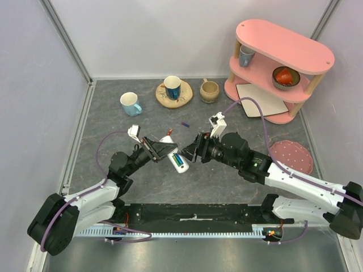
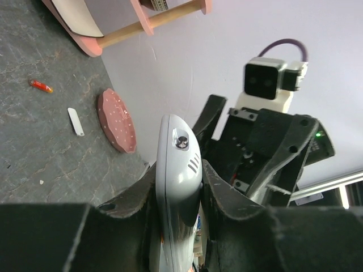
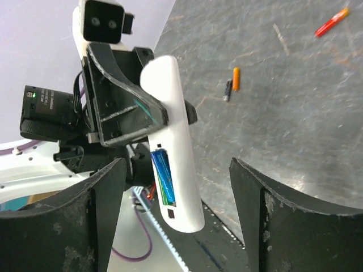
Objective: Load the batteries into the remote control
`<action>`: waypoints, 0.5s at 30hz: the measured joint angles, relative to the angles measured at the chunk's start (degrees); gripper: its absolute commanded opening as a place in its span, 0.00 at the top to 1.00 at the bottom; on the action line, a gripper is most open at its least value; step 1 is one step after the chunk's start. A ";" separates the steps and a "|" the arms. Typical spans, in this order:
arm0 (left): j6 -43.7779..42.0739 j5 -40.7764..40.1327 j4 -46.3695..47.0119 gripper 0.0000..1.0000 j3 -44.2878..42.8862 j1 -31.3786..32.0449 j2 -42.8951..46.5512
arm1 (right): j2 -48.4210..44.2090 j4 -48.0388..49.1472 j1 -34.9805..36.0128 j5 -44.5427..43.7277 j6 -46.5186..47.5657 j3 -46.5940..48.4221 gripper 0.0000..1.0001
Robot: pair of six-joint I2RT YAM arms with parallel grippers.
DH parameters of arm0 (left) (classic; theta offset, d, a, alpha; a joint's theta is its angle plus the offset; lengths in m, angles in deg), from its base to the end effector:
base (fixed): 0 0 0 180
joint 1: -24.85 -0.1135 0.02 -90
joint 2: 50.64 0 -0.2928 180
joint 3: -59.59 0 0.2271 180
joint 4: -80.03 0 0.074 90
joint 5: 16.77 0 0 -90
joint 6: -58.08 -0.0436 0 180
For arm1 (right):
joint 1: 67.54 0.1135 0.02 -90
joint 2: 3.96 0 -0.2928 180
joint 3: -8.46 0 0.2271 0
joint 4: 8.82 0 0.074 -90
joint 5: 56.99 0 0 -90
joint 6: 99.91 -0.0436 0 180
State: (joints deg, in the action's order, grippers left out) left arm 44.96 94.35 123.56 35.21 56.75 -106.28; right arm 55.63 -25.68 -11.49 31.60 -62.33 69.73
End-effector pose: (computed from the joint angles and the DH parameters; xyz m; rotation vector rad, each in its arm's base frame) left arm 0.1283 -0.0984 0.2617 -0.2694 1.6160 -1.7835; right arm 0.1194 0.1755 0.3419 -0.0455 2.0442 1.2542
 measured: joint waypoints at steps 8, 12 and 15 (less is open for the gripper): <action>-0.04 0.02 0.09 0.98 -0.74 0.00 -0.24 | 2.21 7.28 -1.62 7.02 -7.98 -3.96 0.18; -0.04 0.02 0.09 0.98 -0.74 0.00 -0.31 | 2.43 9.77 -1.95 8.52 -9.79 -4.04 0.18; -0.04 0.02 0.09 0.98 -0.74 0.00 -0.50 | 3.08 11.47 -2.29 9.29 -11.06 -4.04 0.19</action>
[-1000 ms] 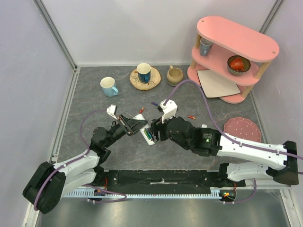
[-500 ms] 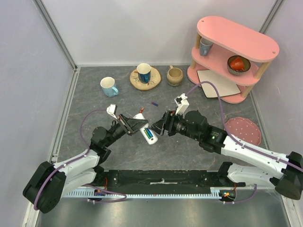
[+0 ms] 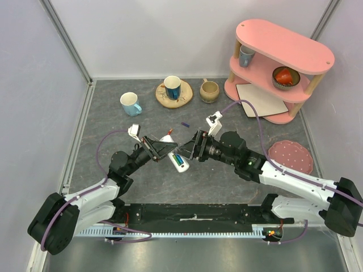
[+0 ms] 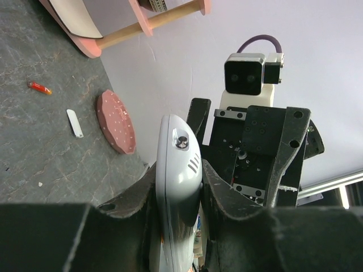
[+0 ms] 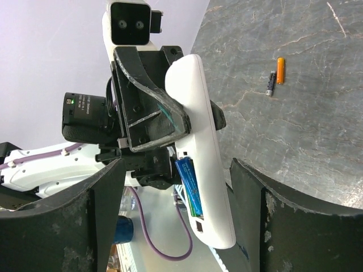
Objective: Load the batteries into the remote control
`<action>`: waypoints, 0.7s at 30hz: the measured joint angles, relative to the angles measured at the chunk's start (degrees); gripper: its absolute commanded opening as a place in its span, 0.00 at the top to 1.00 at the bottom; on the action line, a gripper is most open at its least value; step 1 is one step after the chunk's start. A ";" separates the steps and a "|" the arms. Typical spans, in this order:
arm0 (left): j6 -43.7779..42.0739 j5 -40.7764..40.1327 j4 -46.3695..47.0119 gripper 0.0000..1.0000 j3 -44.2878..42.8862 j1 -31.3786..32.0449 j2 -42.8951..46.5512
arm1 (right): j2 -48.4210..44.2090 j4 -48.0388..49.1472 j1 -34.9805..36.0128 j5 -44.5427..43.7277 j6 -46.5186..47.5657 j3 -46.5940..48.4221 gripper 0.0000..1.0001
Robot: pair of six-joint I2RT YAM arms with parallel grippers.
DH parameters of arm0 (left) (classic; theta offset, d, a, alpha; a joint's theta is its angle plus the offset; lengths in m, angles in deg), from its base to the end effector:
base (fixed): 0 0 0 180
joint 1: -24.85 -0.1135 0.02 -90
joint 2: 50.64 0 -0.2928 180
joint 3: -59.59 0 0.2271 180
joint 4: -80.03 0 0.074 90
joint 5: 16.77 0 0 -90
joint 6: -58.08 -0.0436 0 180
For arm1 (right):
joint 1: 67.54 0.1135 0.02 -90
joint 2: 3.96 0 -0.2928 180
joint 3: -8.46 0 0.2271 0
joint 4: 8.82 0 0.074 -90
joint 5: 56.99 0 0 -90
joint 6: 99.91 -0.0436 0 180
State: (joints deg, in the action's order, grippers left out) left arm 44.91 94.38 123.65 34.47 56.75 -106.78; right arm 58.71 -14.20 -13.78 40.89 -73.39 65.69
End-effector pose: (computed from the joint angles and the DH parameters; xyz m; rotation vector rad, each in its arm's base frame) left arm 0.1304 -0.0997 0.2646 -0.2650 1.6101 -1.7851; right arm 0.1292 0.1864 0.3301 0.0575 2.0578 1.5248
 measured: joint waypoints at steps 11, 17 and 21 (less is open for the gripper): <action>-0.09 0.00 0.02 0.98 0.00 0.00 -0.09 | 2.47 1.03 -0.87 1.18 -3.65 -1.11 0.23; -0.42 0.00 0.00 0.98 0.00 0.00 -0.07 | 2.99 1.18 -1.68 1.42 -5.42 -1.40 0.24; -0.83 0.00 -0.02 0.98 0.00 0.00 -0.07 | 3.56 1.20 -1.99 1.62 -6.03 -1.40 0.25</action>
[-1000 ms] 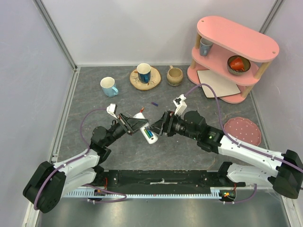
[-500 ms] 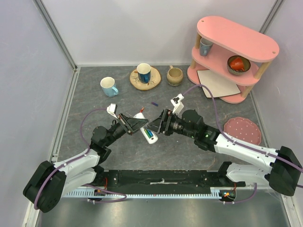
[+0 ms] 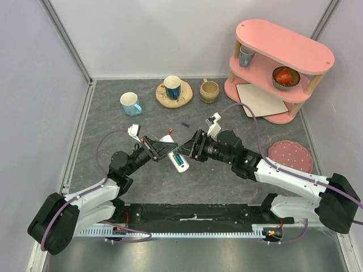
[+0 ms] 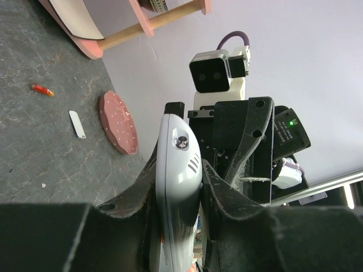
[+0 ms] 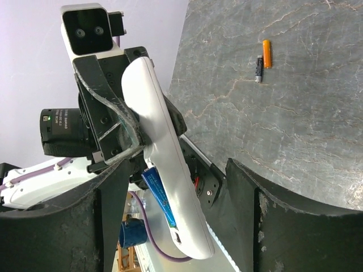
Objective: Load the batteries into the remote control
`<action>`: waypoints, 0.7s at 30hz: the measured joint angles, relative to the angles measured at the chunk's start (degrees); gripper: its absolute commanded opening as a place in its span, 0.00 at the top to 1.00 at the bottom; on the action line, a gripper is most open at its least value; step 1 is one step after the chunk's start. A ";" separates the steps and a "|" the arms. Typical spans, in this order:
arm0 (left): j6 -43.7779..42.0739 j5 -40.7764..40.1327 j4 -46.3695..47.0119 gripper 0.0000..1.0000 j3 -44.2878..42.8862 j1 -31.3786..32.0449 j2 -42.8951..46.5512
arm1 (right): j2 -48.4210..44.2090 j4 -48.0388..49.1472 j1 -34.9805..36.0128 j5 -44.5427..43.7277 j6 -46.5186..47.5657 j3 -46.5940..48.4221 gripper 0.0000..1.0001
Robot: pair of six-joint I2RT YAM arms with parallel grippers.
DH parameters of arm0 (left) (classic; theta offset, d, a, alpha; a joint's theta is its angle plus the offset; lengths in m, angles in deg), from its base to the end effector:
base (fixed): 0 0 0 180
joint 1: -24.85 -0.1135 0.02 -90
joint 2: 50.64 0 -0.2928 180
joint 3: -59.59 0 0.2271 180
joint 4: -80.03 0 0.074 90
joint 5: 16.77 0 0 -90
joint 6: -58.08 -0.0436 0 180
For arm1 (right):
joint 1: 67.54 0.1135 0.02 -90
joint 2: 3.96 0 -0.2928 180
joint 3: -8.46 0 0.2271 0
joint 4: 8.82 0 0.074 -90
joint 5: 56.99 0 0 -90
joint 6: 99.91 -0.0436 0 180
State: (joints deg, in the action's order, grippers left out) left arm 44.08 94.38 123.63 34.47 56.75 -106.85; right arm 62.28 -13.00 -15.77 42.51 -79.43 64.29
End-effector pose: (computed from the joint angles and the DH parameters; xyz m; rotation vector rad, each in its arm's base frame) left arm 0.1306 -0.0998 0.2644 -0.2536 1.6098 -1.7736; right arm 0.1420 0.1919 0.3110 0.1958 2.1515 1.5405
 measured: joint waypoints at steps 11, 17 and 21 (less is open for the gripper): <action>-0.50 0.02 -0.02 0.98 -0.02 0.00 0.00 | 1.60 0.00 -0.26 1.22 -0.87 -0.02 0.26; -0.63 0.04 -0.11 0.98 -0.02 0.00 0.02 | 1.77 0.31 -0.28 1.49 -1.27 -0.44 0.27; -0.66 0.04 -0.20 0.98 -0.33 0.00 0.07 | 1.77 0.85 -0.31 1.70 -1.46 -0.63 0.27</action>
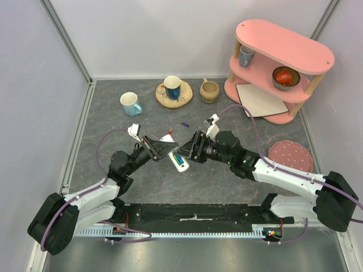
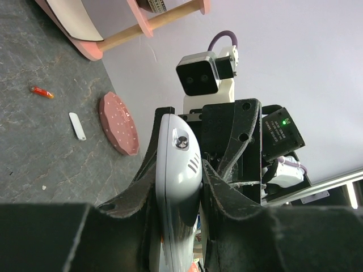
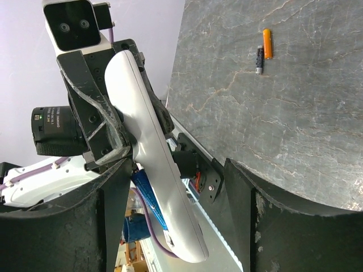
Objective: Load the batteries into the remote control
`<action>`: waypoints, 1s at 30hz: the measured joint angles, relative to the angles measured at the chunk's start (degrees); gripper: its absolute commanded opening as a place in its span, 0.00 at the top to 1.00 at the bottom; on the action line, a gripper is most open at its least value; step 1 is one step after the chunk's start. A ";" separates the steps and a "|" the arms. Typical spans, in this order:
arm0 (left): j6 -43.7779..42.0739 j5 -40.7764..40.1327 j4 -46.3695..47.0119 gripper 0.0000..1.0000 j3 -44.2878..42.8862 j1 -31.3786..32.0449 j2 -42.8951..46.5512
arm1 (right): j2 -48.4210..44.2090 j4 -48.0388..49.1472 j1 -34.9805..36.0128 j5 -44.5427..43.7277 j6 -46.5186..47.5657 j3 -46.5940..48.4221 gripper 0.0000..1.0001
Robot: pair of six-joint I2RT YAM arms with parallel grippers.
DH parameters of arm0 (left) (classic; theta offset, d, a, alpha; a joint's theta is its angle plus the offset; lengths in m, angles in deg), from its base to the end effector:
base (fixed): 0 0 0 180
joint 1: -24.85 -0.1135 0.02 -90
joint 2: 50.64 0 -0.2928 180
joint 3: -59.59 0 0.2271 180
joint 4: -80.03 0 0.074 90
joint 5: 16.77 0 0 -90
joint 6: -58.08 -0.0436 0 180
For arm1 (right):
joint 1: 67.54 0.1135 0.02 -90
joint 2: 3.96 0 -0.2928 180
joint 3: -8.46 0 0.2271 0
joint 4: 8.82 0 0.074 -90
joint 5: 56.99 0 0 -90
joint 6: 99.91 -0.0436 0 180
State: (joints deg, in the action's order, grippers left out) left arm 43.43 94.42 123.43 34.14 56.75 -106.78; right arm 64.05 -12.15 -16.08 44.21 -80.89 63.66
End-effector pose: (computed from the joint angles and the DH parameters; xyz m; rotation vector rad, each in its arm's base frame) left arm 0.1309 -0.1000 0.2660 -0.2415 1.6049 -1.7666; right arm 0.1454 0.1961 0.3022 0.2132 2.1965 1.5538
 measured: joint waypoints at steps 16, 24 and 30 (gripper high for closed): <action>-0.07 0.17 -1.79 0.98 -0.55 0.11 0.83 | -0.79 2.08 0.00 0.55 -0.68 -1.95 0.30; -0.17 0.35 -2.71 0.98 -0.94 0.13 0.92 | -1.46 2.67 -0.11 0.52 -1.09 -2.89 0.32; -0.22 0.37 -2.97 0.98 -1.36 0.13 1.03 | -1.62 3.82 -0.11 0.55 -1.46 -3.17 0.34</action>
State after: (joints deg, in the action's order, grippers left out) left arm 43.21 94.79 120.46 32.78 56.88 -105.75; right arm 62.43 -8.32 -16.18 44.76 -82.36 60.49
